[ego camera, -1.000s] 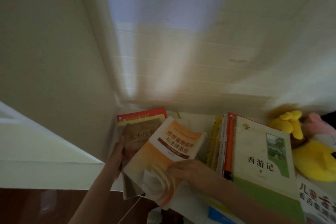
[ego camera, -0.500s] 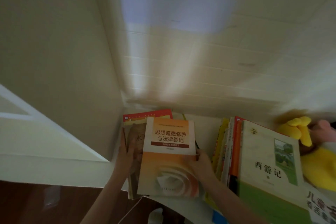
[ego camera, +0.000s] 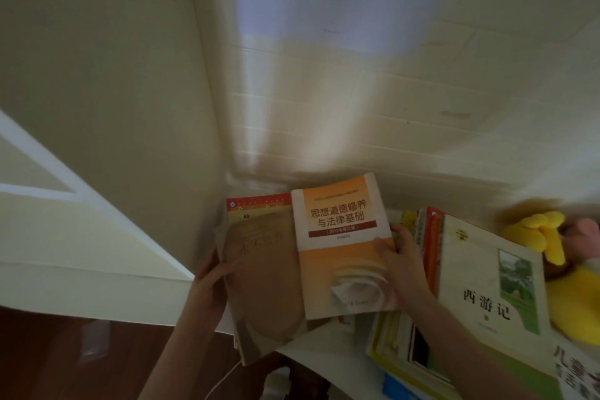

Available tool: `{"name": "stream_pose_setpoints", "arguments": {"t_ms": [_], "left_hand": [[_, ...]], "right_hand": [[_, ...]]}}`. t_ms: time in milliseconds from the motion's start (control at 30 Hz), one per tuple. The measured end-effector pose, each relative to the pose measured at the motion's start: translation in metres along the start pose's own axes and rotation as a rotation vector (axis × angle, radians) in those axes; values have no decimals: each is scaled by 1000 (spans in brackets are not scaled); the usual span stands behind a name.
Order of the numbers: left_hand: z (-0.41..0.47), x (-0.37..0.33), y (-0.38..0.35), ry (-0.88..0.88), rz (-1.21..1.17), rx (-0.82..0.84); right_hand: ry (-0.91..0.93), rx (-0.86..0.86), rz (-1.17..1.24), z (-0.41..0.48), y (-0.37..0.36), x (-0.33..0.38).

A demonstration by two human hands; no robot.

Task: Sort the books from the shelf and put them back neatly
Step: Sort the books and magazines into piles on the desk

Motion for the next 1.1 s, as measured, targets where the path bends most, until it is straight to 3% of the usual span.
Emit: {"name": "stream_pose_setpoints", "arguments": {"t_ms": [267, 400, 533, 633, 733, 867, 1000, 1100], "left_hand": [[1, 0, 2, 84, -47, 69], [1, 0, 3, 21, -25, -19], [0, -7, 15, -72, 288, -231], [2, -23, 2, -179, 613, -204], [0, -45, -22, -237, 672, -162], [-3, -68, -26, -237, 458, -160], [11, -56, -26, -68, 136, -102], [17, -37, -38, -6, 91, -106]], "right_hand": [[77, 71, -61, 17, 13, 23], [52, 146, -171, 22, -4, 16], [-25, 194, -85, 17, -17, 4], [-57, 203, -71, 17, -22, -4], [-55, 190, -82, 17, -25, -4], [-93, 185, -63, 12, -29, -8], [-146, 215, -15, -1, -49, -17], [-170, 220, -26, -10, -65, -21]]}}
Point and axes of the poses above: each hand's wrist, its own z-axis towards the middle knuckle, its own y-axis out of the back of the hand, x = y × z, the point moved 7 cm from there along z, towards the middle knuckle, and after that the axes turned 2 degrees about y, right-handed, at the moved point
